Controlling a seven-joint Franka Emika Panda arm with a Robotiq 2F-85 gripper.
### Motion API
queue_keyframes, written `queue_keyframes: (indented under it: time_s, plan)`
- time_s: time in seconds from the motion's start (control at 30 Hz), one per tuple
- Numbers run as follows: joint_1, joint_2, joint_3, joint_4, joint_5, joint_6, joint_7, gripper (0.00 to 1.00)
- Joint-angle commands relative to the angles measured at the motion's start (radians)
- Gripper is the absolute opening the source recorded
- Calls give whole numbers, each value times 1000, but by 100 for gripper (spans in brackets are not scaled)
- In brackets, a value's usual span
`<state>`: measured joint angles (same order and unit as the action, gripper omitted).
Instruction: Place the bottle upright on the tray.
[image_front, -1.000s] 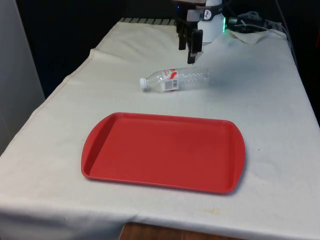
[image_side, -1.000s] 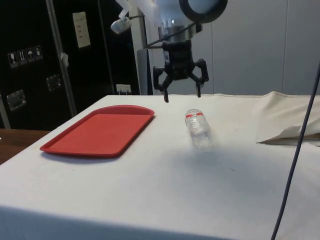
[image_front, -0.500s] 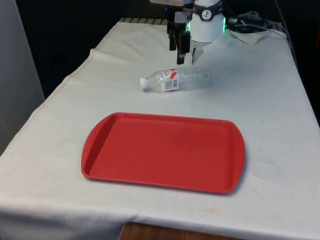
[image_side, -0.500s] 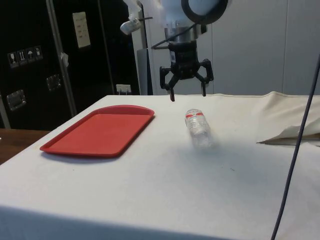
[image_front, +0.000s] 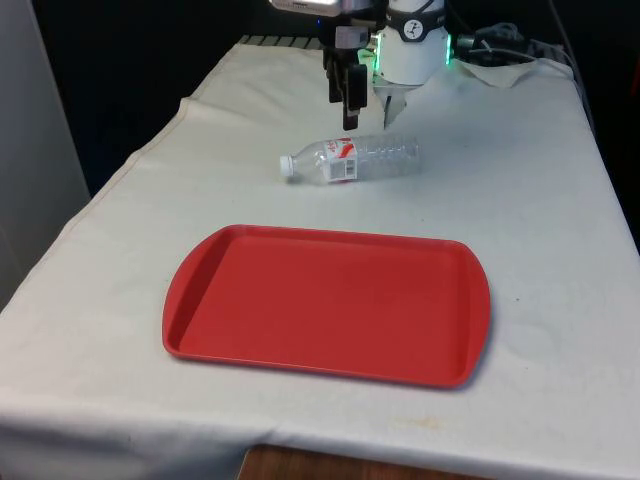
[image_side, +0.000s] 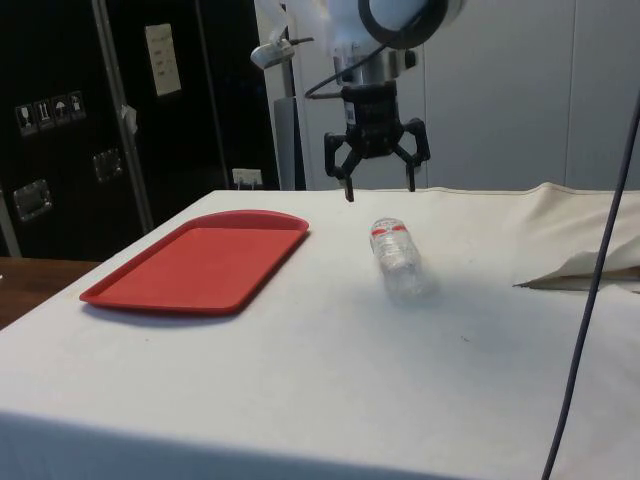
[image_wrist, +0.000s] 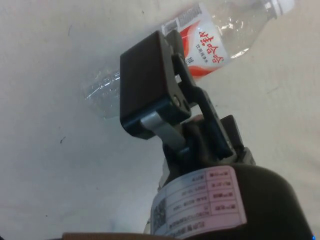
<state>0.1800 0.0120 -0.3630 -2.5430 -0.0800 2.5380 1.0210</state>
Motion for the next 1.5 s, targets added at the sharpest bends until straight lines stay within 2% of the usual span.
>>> queue_keyframes:
  time_s: [0.0, 0.1, 0.33, 0.4, 0.43, 0.47, 0.6, 0.67, 0.7, 0.73, 0.87, 1.0, 1.03, 1.07, 1.13, 1.27, 1.3, 1.33, 1.47]
  plan:
    - [1, 1, 1, 0, 8, 0, -5, 100]
    - [0, 3, 0, 2, 0, -2, 0, 100]
    - [-5, 26, -9, 16, 57, -10, -58, 100]
    - [-6, 39, -16, 26, 93, -14, -96, 100]
    - [-4, 45, -21, 27, 66, -6, -75, 100]
    - [-7, 43, -17, 29, 104, -15, -107, 100]
    - [-9, 62, -29, 48, 147, -31, -157, 100]
    - [-7, 67, -31, 55, 149, -33, -159, 100]
    - [-7, 65, -34, 49, 128, -25, -144, 100]
    - [-6, 69, -32, 57, 148, -34, -159, 100]
    - [-11, 70, -35, 58, 156, -38, -172, 100]
    - [-14, 71, -40, 70, 191, -62, -207, 100]
    - [-10, 72, -45, 66, 158, -49, -180, 100]
    - [-14, 72, -42, 73, 200, -67, -215, 100]
    - [-15, 78, -49, 83, 225, -85, -243, 100]
    - [-18, 83, -57, 95, 251, -111, -273, 100]
    - [-13, 86, -60, 93, 229, -100, -255, 100]
    - [-18, 84, -59, 98, 257, -119, -280, 100]
    - [-20, 90, -70, 114, 285, -159, -313, 100]
